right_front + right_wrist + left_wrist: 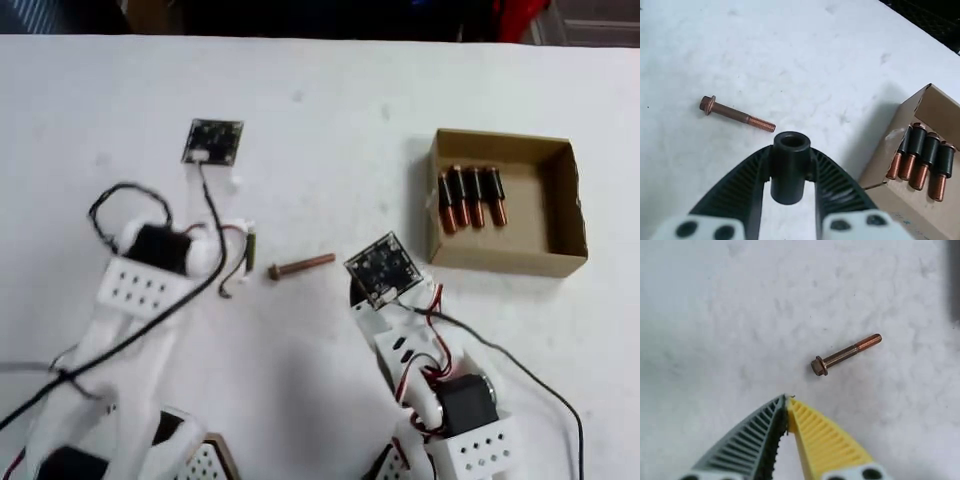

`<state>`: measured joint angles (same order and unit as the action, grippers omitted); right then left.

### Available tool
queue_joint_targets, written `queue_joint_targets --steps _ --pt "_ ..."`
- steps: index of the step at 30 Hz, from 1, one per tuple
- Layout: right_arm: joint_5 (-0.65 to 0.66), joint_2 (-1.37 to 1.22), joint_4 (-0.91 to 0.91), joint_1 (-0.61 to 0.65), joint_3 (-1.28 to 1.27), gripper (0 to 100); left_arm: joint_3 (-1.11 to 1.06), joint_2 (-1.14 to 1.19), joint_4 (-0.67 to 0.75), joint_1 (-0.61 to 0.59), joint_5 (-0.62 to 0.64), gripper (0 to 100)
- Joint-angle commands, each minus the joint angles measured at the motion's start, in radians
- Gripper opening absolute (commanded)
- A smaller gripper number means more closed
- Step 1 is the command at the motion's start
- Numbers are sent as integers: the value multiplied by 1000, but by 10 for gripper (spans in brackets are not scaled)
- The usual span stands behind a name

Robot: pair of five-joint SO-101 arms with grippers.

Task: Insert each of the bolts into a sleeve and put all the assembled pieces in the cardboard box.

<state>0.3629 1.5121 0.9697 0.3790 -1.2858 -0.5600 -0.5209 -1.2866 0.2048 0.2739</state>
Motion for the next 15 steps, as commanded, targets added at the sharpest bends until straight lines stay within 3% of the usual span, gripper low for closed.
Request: queue_joint_targets --steps 1,7,12,15 --pt "-8 33 -25 -2 -2 17 114 110 20 13 51 24" --pt "-3 77 -25 -2 -31 17 222 255 18 15 91 40" --pt "-3 120 -24 -10 -51 17 247 320 2 21 189 181" --pt "-3 142 -22 -48 -51 17 245 364 -41 71 149 234"
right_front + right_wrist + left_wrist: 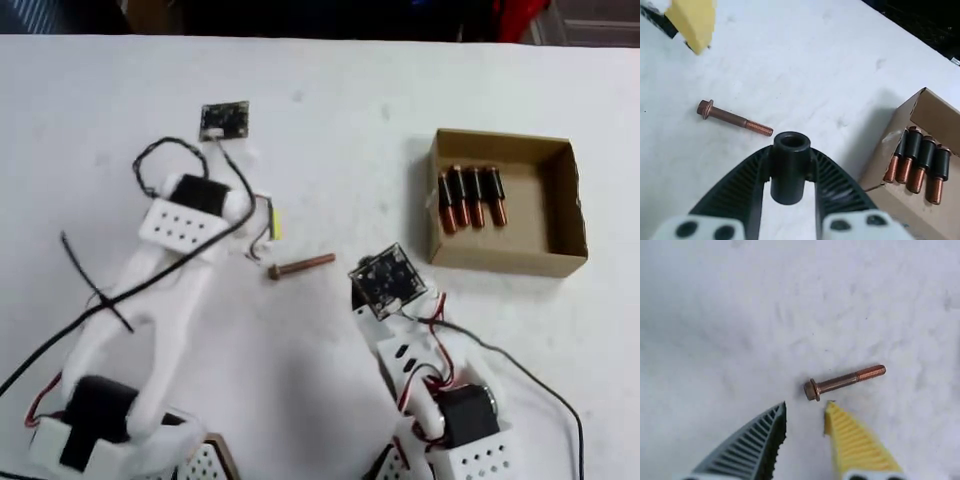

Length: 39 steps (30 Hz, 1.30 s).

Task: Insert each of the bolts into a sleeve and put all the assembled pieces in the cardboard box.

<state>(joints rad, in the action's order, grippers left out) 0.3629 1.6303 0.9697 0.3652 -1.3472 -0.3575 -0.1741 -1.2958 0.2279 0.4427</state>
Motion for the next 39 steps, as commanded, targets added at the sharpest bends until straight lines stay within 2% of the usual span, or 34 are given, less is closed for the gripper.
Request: queue_joint_targets --steps 1,5,7,9,14,20,23,30,39 --pt "-6 27 -22 -42 9 17 43 33 -38 70 -97 233" --pt "-3 35 -25 -42 -20 17 54 81 -32 96 -519 214" --pt "-6 36 -25 -42 -21 17 52 90 -6 82 -664 200" --pt "-8 36 -24 -42 -21 17 52 94 2 67 -744 198" --pt "-9 36 -22 -42 -21 17 52 94 12 38 -839 199" --pt "-3 36 -19 -42 -32 17 52 96 15 44 -1077 199" --pt "-3 36 -19 -42 -34 17 41 97 55 38 -1128 199" --pt "-3 36 -22 -42 -34 17 44 229 178 67 -1137 200" --pt "-3 36 -22 -44 -37 17 155 387 190 68 -1135 200"
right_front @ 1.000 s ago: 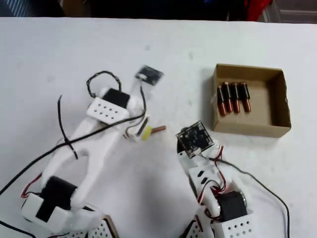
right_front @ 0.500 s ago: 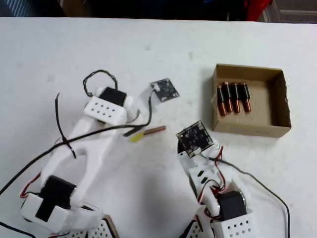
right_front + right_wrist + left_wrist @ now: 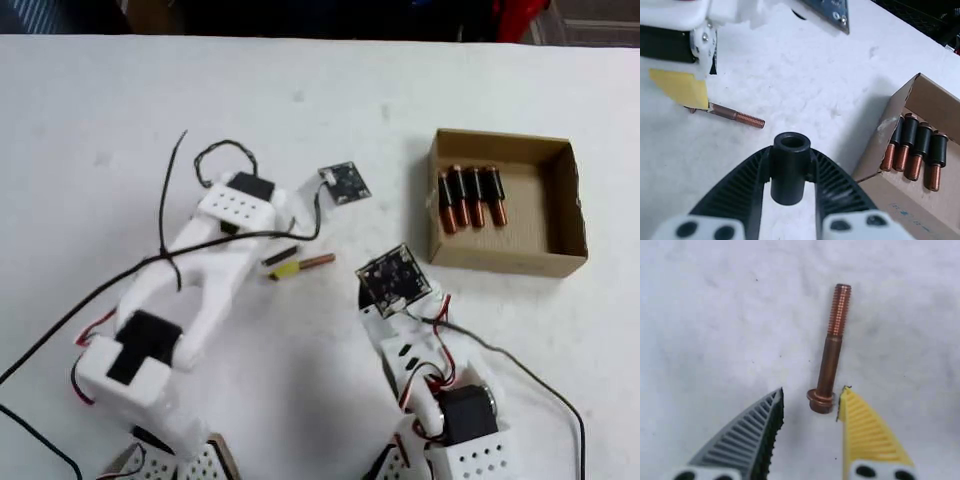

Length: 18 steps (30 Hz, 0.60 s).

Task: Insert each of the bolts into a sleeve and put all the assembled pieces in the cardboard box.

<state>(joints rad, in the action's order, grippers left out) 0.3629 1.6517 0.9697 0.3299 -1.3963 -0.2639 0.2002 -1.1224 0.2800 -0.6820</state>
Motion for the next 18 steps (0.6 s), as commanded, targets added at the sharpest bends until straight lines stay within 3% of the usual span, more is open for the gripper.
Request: queue_joint_targets --steps 1,18 --pt "-3 15 -22 -8 12 17 72 24 17 16 -11 200" --pt "-3 15 -21 -10 12 17 117 160 25 68 -12 196"
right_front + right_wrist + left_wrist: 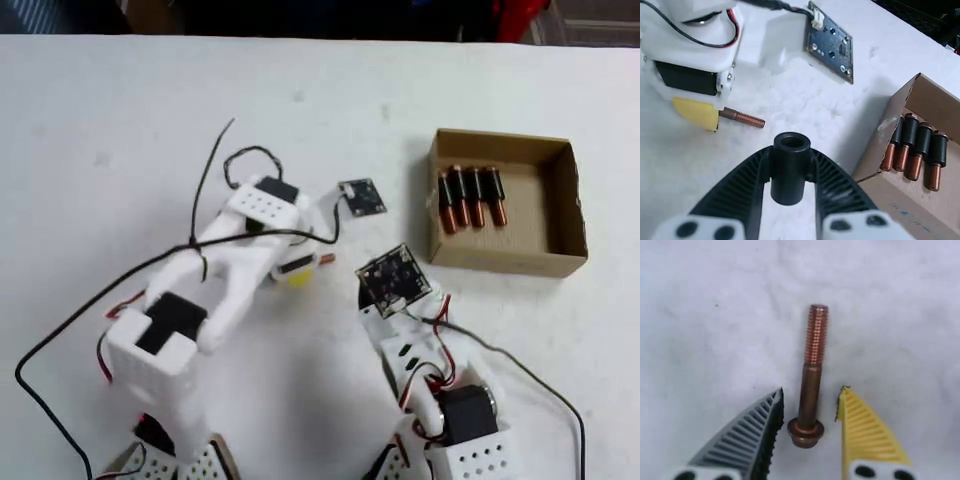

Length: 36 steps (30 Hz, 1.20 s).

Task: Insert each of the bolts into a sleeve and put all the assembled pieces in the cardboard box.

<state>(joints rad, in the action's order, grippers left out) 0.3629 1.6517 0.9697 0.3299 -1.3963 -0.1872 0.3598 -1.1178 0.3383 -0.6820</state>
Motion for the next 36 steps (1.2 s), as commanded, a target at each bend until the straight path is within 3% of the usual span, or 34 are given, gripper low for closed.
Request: queue_joint_targets --steps 1,8,11,17,28,32,36 --pt "-3 15 -21 -10 12 17 41 7 20 8 -14 196" --pt "-3 15 -19 -8 12 17 41 54 18 8 -14 194" --pt "-3 15 -19 -8 11 17 41 54 20 7 -15 142" --pt "-3 15 -19 -8 11 17 35 58 12 5 -175 60" --pt "-3 15 -19 -8 11 17 37 51 9 -68 -184 31" --pt "-3 15 -19 -7 11 17 68 50 -84 -81 -186 31" --pt "-3 15 -19 -7 11 17 175 50 -267 -87 -186 31"
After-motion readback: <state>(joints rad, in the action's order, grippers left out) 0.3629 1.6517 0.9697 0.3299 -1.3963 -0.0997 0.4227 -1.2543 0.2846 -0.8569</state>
